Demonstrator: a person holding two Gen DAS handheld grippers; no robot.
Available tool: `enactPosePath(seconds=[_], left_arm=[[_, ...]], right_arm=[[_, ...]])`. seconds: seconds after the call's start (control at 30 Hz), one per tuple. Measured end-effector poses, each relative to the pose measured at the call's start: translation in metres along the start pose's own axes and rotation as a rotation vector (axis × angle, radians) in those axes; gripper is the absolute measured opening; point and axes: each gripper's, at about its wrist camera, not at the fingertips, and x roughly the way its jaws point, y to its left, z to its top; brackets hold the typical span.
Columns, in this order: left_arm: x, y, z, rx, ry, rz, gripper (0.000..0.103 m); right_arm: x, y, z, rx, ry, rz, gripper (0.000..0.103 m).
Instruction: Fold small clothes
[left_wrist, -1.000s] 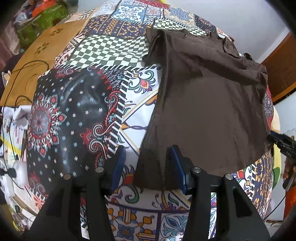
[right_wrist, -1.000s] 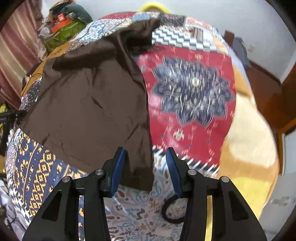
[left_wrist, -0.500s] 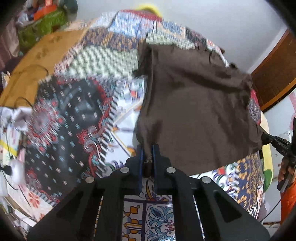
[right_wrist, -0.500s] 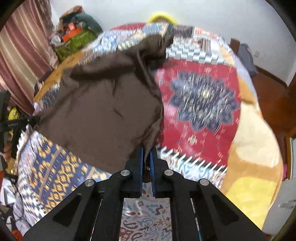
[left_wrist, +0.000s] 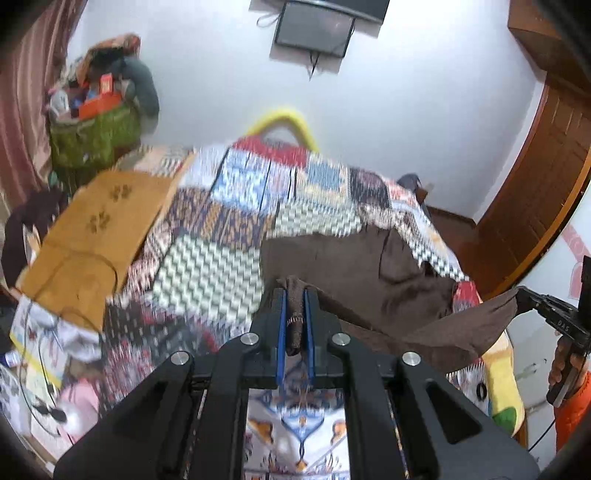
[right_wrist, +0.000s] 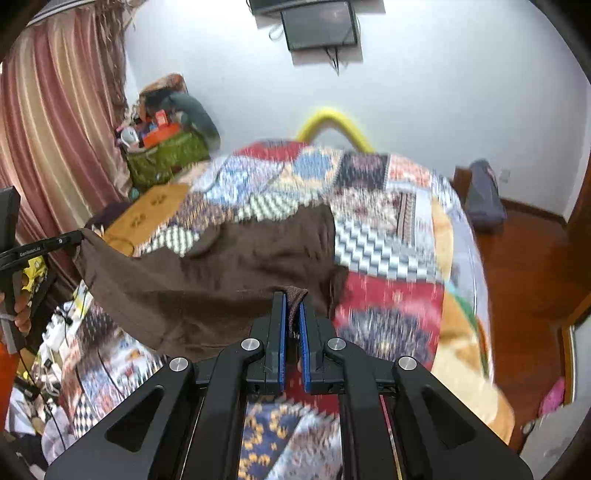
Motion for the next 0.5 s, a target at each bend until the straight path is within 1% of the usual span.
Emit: enactPosePath(seconds=[0.1, 0.17, 0.33, 0.5], left_arm=[[0.001, -0.007, 0.022, 0.022, -0.045, 0.024, 0.008], [0.006, -0.008, 0.033, 0.016, -0.052, 0.037, 0.008], [0.039, 0.004, 0.06, -0.033, -0.039, 0.073, 0.008], [0.084, 0.016, 0.081, -0.067, -0.006, 0.103, 0.008]], right_arm=[[0.001, -0.001, 0.02, 0.001, -0.038, -0.001, 0.006], [0.002, 0.0, 0.032, -0.001, -0.055, -0.009, 0.006], [0.018, -0.006, 0.054, 0.007, -0.068, -0.029, 0.006], [0.052, -0.017, 0.073, 0.011, -0.038, -0.064, 0.006]])
